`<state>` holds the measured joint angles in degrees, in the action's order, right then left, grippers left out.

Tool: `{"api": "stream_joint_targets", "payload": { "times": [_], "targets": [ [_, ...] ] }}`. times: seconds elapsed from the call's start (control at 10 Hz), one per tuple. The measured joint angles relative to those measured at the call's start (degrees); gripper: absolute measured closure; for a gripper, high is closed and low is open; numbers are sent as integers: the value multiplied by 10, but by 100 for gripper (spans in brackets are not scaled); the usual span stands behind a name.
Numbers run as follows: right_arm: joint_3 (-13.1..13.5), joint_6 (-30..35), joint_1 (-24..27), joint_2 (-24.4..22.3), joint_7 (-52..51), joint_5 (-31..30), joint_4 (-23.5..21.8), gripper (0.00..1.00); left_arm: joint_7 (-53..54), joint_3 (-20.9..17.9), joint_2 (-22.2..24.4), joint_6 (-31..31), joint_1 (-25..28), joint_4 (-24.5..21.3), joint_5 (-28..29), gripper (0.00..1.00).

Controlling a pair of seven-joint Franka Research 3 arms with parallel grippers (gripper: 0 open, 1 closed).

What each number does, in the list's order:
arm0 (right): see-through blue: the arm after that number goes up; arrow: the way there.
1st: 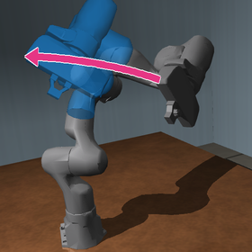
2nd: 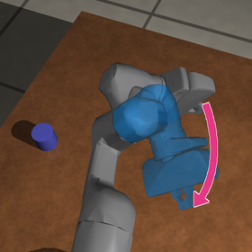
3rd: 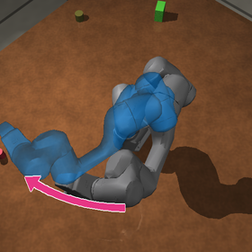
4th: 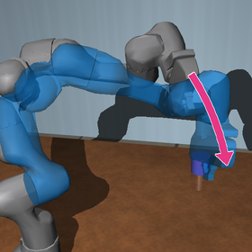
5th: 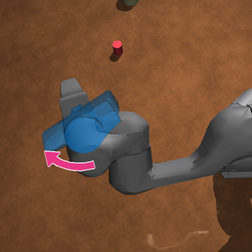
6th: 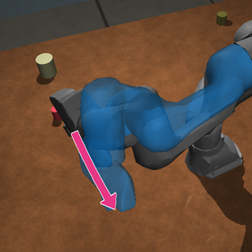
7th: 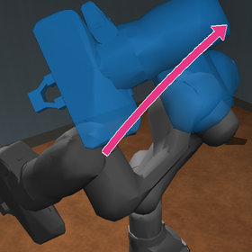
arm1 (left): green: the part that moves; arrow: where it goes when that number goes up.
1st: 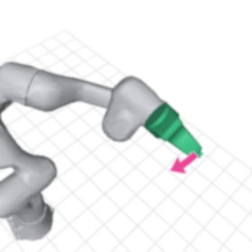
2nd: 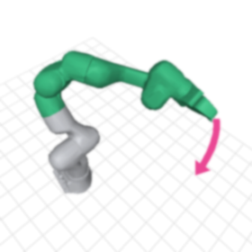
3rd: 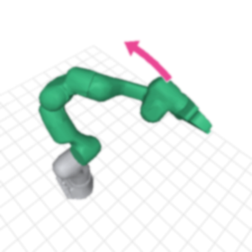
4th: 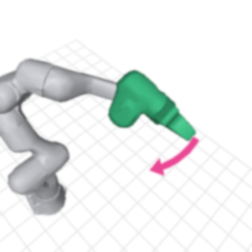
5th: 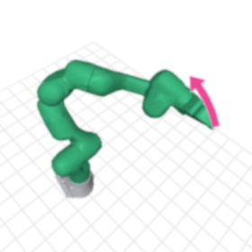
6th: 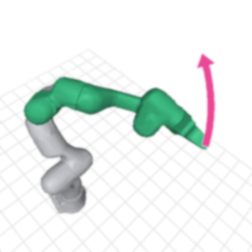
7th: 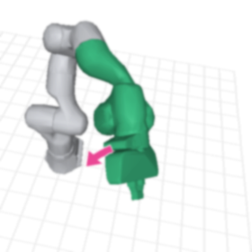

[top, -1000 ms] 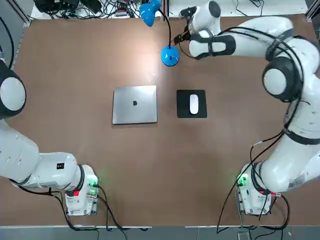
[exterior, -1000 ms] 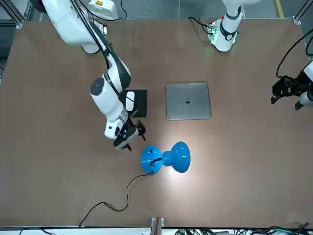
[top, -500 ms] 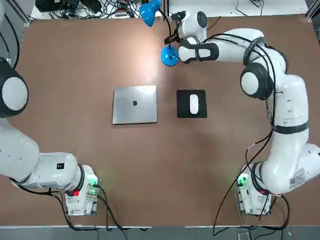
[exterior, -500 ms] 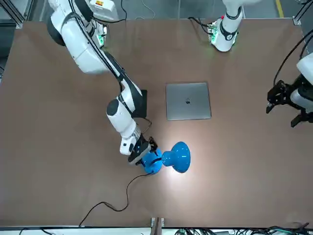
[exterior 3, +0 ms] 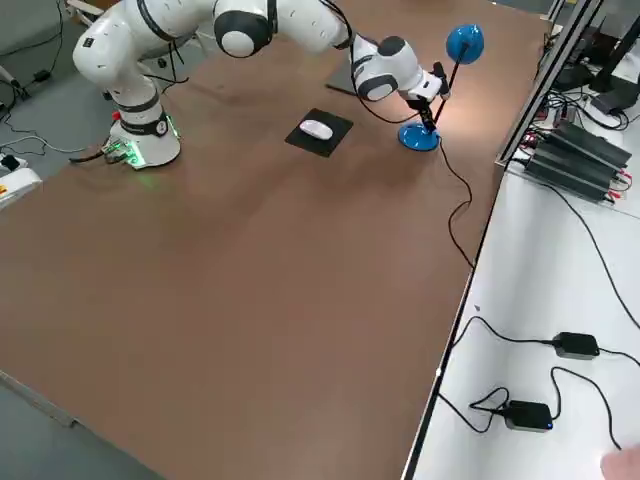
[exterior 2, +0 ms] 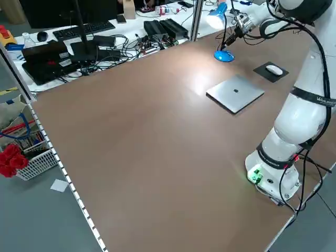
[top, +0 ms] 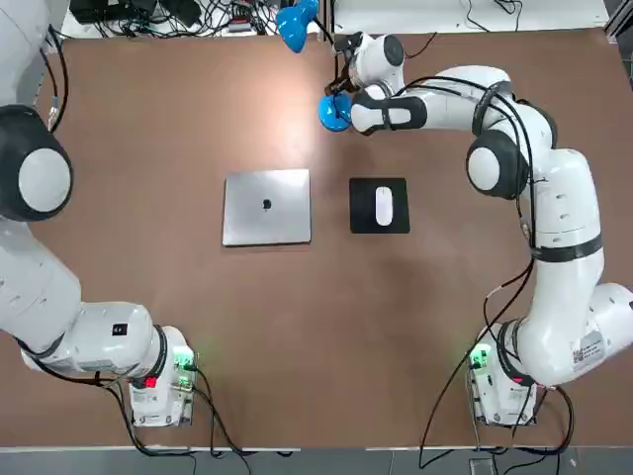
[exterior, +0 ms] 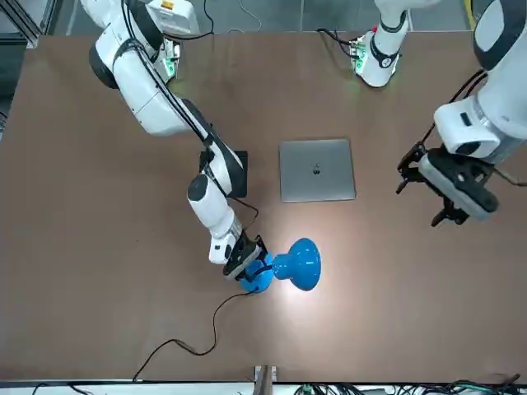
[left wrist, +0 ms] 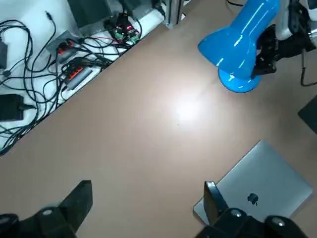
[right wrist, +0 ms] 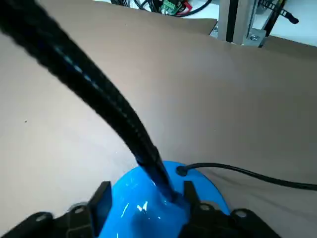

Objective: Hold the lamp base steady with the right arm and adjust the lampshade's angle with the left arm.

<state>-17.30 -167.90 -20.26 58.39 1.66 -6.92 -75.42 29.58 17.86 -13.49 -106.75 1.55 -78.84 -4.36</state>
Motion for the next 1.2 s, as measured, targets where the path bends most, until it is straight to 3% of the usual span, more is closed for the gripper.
{"api": "stream_joint_targets", "payload": {
  "times": [0.1,0.3,0.6,0.9,1.1,1.2],
  "targets": [
    [3,-1,0,2,0,-1,1,61,8,14,-9,0,0,4,0,1],
    [4,-1,1,10,0,-1,10,64,9,44,-24,0,-2,8,0,0],
    [4,-1,0,26,0,-1,26,64,28,82,-101,-25,-13,65,-8,0],
    [5,-1,0,31,0,-1,32,69,123,91,-142,-101,-19,81,-107,0],
    [5,-1,0,34,-1,-1,34,79,179,100,-164,-148,-37,83,-122,0],
    [5,-2,0,35,-1,-1,35,79,193,111,-175,-163,-43,84,-123,0]
  ]
}}
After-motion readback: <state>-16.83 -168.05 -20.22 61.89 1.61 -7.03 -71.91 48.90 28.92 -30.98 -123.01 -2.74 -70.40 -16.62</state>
